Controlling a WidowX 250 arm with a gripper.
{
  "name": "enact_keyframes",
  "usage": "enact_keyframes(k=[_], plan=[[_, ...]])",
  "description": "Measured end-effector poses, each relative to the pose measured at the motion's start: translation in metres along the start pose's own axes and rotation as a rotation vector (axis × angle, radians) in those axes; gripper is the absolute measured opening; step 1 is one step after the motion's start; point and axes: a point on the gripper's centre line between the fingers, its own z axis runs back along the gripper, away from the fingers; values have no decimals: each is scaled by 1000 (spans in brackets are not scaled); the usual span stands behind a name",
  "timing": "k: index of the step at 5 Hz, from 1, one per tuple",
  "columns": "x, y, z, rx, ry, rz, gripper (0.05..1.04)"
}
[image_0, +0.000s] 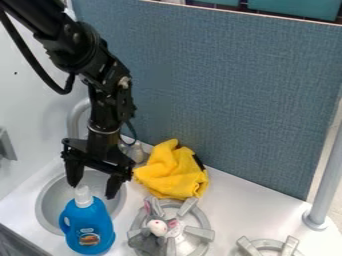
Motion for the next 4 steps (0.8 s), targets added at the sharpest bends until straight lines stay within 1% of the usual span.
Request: enact_keyframes(k=[1, 2, 3, 4], plan=[[0, 8, -8, 11, 26, 27, 1004], [1, 13, -12, 23, 38, 31, 943], [1, 15, -15, 21, 47, 30, 670], [0, 14, -15, 2, 57, 26, 434]])
